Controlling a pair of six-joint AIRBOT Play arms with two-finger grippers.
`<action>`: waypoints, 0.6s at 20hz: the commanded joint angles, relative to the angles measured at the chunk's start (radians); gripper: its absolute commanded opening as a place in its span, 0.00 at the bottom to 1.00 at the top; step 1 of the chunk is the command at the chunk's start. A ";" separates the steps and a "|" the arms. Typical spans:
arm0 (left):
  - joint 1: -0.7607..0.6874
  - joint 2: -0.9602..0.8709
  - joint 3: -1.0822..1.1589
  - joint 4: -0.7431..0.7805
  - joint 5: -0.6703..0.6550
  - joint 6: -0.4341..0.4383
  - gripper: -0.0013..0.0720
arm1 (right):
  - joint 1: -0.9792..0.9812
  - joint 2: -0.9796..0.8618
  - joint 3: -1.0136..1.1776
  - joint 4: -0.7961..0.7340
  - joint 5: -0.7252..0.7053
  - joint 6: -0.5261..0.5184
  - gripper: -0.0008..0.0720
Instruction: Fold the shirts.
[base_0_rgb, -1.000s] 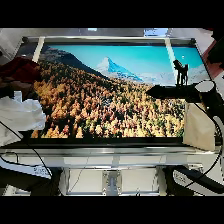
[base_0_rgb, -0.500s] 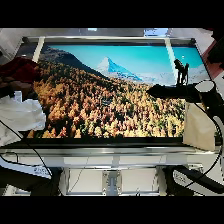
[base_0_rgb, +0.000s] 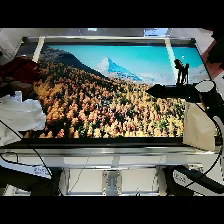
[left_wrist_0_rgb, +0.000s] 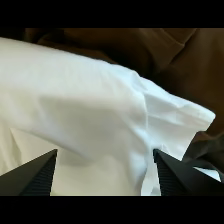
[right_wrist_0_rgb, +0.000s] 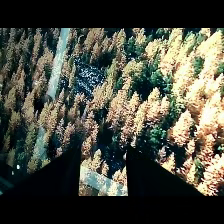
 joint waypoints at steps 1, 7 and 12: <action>0.001 -0.003 0.000 -0.008 0.028 -0.019 0.96 | 0.000 0.001 0.001 0.000 -0.005 0.000 0.48; 0.002 -0.050 0.000 0.000 0.068 -0.023 0.97 | 0.000 0.001 0.001 0.000 -0.005 0.000 0.48; 0.001 -0.141 0.000 -0.064 0.025 -0.006 0.28 | 0.000 0.001 0.001 0.001 -0.009 0.001 0.48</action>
